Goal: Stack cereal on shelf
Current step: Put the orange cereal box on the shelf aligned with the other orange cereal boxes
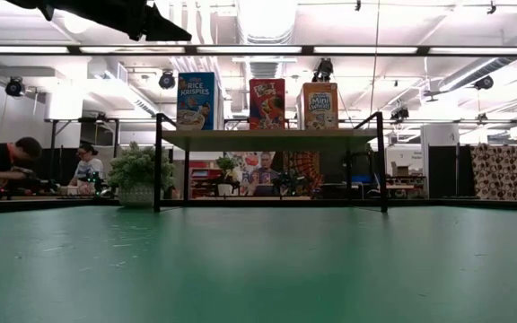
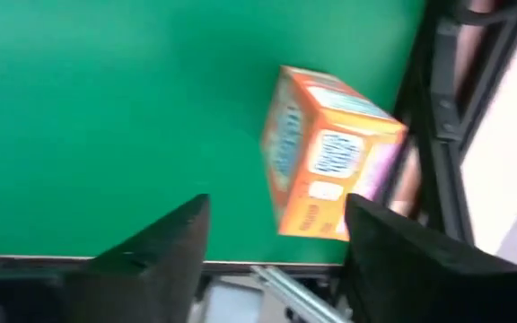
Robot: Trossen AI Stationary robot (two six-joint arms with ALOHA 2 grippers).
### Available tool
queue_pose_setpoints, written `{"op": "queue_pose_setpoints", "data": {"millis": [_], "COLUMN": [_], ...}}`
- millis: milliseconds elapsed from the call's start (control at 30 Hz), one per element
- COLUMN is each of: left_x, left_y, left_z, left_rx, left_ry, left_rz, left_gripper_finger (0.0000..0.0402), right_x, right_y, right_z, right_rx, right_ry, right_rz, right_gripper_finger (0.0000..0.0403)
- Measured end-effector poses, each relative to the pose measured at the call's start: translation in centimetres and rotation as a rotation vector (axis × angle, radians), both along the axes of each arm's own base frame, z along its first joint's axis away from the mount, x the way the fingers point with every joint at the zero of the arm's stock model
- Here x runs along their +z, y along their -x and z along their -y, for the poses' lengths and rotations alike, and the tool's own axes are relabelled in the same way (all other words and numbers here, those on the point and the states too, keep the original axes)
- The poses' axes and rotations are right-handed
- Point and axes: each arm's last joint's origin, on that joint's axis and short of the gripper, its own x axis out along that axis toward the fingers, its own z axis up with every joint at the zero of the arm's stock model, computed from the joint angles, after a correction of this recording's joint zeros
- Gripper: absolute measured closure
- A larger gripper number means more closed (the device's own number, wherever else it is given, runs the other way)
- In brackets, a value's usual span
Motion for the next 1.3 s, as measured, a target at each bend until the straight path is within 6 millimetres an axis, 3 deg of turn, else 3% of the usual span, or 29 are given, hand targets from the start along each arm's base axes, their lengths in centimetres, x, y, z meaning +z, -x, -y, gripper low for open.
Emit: {"op": "queue_pose_setpoints", "data": {"millis": [200, 400, 967, 1300], "left_x": [0.0, 0.0, 0.0, -0.1], "left_y": [0.0, 0.0, 0.0, 0.0], "left_z": [0.0, 0.0, 0.0, 0.0], "left_rx": [-0.001, -0.001, -0.001, 0.0], "left_ry": [-0.004, -0.004, -0.002, -0.002], "left_rz": [-0.002, -0.002, -0.006, -0.007], "left_gripper_finger": [0.0402, 0.0402, 0.0402, 0.0402], "right_x": [-1.2, -1.8, -4.6, -4.9], "right_y": [0.9, 1.2, 2.2, 2.2], "right_z": [-0.8, -0.8, -1.9, -1.8], "right_rx": [0.025, 0.03, 0.084, 0.09], "right_ry": [0.021, 0.037, 0.022, 0.06], "right_rz": [-0.031, -0.05, -0.056, -0.027], "right_gripper_finger": [0.0081, 0.0055, 0.0071, 0.0093]}}
